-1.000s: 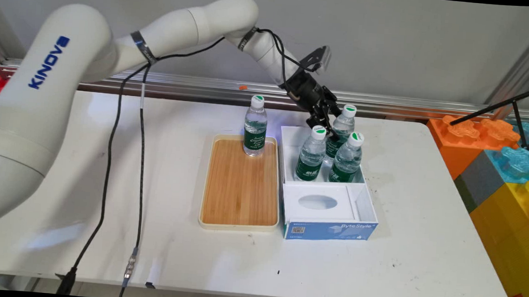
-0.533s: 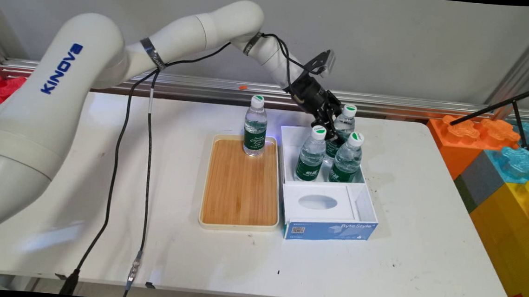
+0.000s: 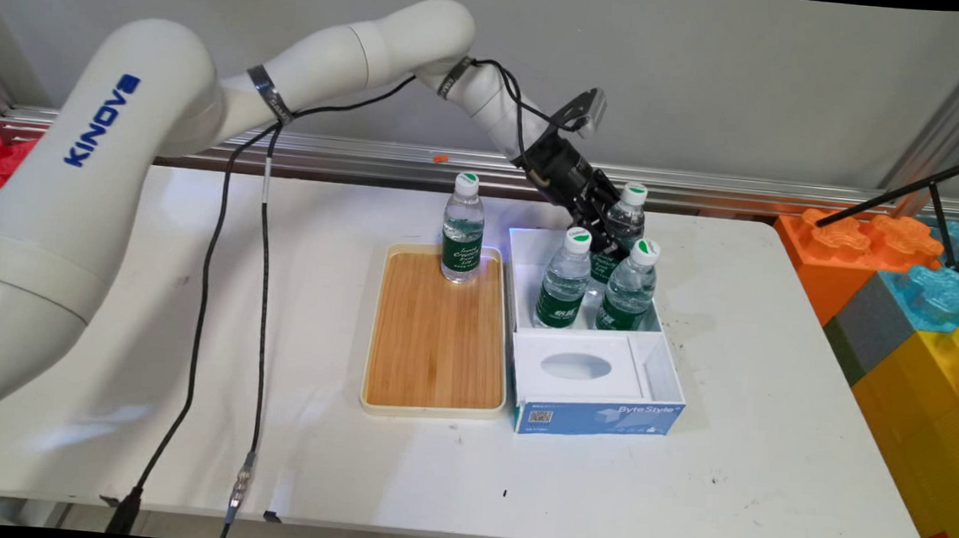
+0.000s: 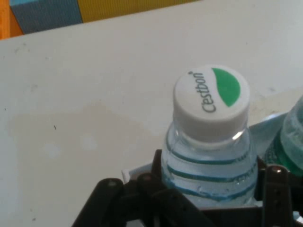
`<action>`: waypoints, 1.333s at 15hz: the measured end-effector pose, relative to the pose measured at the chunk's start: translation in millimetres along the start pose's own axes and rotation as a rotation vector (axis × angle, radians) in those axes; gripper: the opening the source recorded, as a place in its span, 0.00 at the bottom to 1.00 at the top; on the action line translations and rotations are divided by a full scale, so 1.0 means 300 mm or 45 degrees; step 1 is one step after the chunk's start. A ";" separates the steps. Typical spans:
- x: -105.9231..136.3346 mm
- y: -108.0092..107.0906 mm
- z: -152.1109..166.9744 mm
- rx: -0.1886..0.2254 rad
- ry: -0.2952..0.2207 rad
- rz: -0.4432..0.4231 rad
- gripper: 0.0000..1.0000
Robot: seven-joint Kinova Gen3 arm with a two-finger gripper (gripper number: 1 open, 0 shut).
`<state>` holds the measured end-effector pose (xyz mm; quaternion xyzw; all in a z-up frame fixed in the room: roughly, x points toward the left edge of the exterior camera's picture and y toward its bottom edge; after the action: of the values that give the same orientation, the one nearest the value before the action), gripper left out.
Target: Place the picked object on the tray
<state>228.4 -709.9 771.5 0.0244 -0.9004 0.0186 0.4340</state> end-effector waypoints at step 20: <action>0.475 0.398 -0.517 0.403 0.154 -0.173 0.00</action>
<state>253.6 -586.2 978.0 0.1519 -0.8548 0.1321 0.4784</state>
